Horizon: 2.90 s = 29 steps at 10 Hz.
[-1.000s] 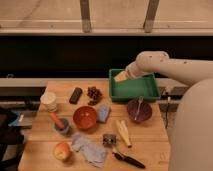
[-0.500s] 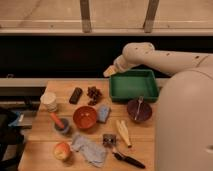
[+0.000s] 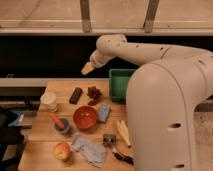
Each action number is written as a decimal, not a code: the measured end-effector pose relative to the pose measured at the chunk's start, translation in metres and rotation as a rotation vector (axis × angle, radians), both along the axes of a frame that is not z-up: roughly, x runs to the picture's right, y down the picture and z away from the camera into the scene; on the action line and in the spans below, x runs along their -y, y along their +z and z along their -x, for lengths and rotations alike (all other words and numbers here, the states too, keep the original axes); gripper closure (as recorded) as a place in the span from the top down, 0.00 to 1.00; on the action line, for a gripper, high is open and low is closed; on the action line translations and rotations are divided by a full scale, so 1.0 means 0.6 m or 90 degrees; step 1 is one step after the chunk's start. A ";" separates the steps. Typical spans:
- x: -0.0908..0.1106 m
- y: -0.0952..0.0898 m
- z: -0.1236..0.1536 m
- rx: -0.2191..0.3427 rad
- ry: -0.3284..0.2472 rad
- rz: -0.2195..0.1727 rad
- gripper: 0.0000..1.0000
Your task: Place eraser in red bowl
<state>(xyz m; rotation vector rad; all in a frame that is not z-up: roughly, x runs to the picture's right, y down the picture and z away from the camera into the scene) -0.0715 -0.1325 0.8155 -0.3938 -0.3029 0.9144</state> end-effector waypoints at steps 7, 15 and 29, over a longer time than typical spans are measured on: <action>-0.034 0.010 0.011 0.028 0.015 0.008 0.75; -0.163 0.035 0.197 0.051 -0.037 0.049 0.75; -0.240 0.178 0.155 0.008 -0.015 0.135 0.75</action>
